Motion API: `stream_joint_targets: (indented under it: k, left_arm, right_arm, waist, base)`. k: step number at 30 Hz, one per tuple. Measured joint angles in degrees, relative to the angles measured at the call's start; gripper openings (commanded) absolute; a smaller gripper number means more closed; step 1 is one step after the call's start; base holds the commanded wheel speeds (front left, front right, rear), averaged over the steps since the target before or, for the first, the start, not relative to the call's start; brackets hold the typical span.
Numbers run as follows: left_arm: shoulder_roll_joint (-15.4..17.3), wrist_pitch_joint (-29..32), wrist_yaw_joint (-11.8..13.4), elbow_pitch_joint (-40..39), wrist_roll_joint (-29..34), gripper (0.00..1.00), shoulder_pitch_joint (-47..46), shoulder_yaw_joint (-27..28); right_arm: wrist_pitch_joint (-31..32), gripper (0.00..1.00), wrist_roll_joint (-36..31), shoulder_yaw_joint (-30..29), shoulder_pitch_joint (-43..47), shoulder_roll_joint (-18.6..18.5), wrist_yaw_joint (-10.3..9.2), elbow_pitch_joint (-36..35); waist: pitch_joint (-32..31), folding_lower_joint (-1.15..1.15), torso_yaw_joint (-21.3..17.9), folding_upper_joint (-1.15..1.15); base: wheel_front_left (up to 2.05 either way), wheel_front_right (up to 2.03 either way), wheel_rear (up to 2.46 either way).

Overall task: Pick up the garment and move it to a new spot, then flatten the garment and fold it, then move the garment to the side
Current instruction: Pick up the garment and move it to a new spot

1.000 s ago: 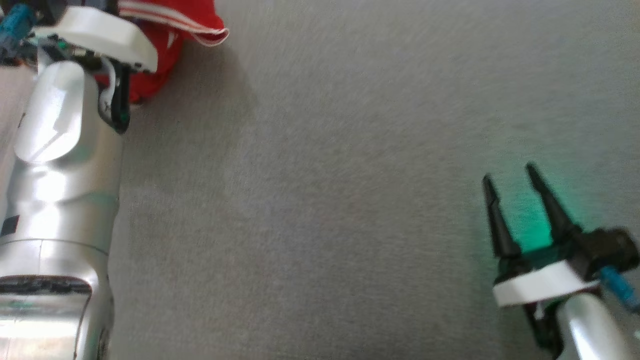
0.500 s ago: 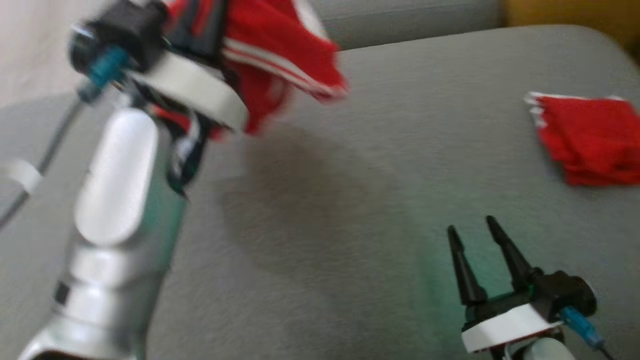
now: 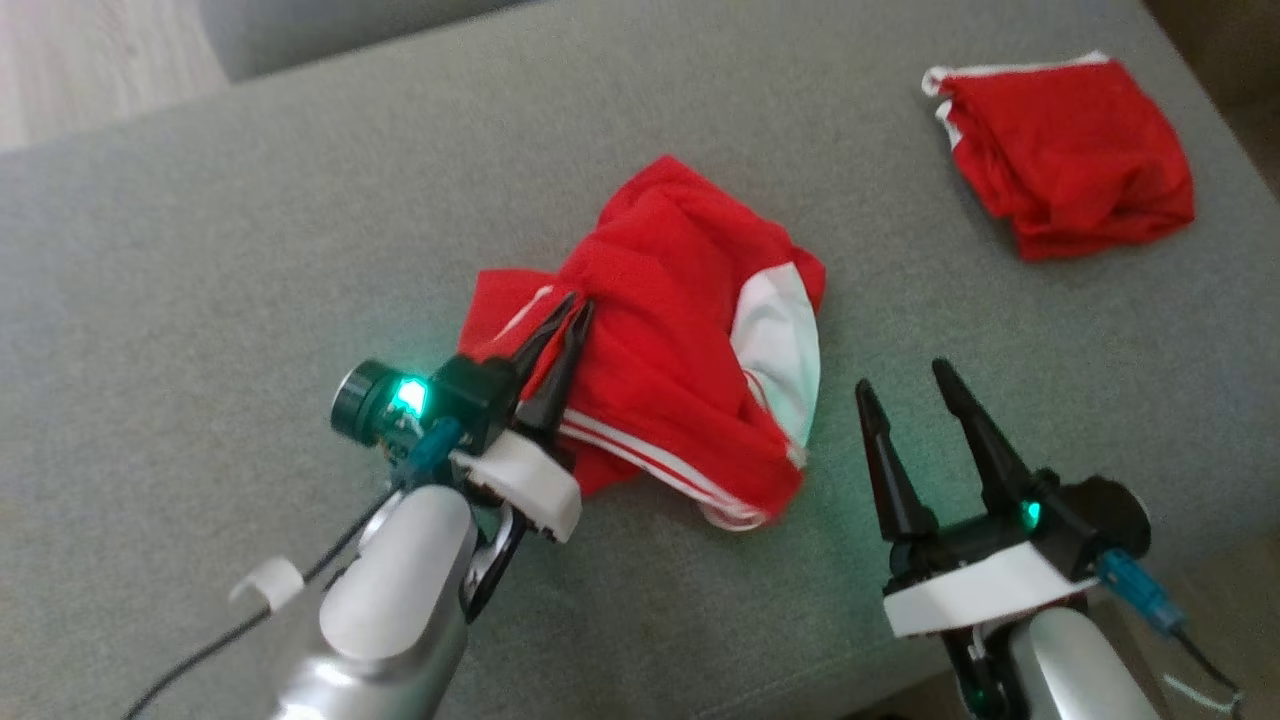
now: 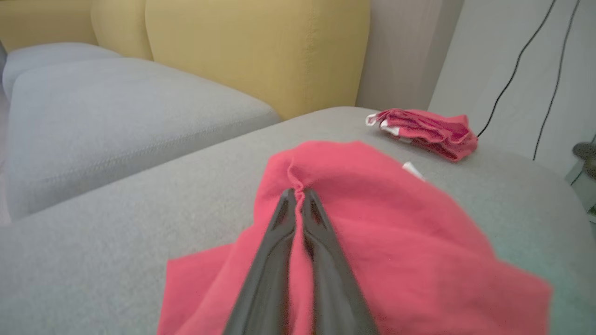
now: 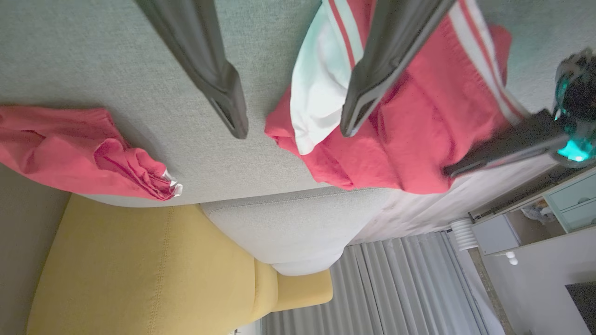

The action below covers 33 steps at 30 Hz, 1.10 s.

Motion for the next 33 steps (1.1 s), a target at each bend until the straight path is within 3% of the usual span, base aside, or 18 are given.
stream_joint_targets:
  k: [1,6,13,17,23,33]
  left_arm:
    - [-0.2,-1.9,0.5,2.0,0.0,1.00,-0.1,-0.1]
    - [-1.2,-6.7,2.1,4.9,-0.5,1.00,-0.5,-0.1]
    - [-1.5,-7.0,4.7,-8.3,-1.1,1.00,4.2,4.3]
    - [-1.5,-7.0,5.7,-16.6,-0.6,1.00,16.1,9.0]
    - [-1.5,-7.0,7.3,-25.4,0.3,1.00,25.9,14.4]
    - [-1.4,-7.0,9.2,-28.6,0.2,1.00,39.3,18.6]
  right_arm:
    - [0.0,1.00,0.0,-0.1,-0.6,0.1,0.00,0.1]
    - [0.0,1.00,0.3,-1.7,-0.7,0.1,0.00,0.8]
    - [0.0,1.00,0.2,-4.3,0.3,0.1,0.00,0.9]
    - [0.0,1.00,-0.2,-5.3,2.0,0.2,0.00,0.9]
    - [0.0,1.00,-0.4,-6.6,5.7,0.2,0.00,0.8]
    - [0.0,1.00,0.3,-8.9,10.3,0.4,0.00,-0.1]
  waist:
    - [0.9,0.00,-0.1,0.00]
    - [2.3,-0.01,1.1,0.00]
    - [-0.2,-0.02,5.2,0.00]
    - [-3.9,-0.03,8.3,0.00]
    - [-8.9,-0.03,11.7,0.00]
    - [-14.4,-0.03,16.2,0.00]
  base:
    - [0.00,0.00,0.00]
    - [0.00,0.00,0.00]
    - [0.00,0.00,0.00]
    - [0.00,0.00,0.00]
    - [0.00,0.00,0.00]
    - [0.00,0.00,0.00]
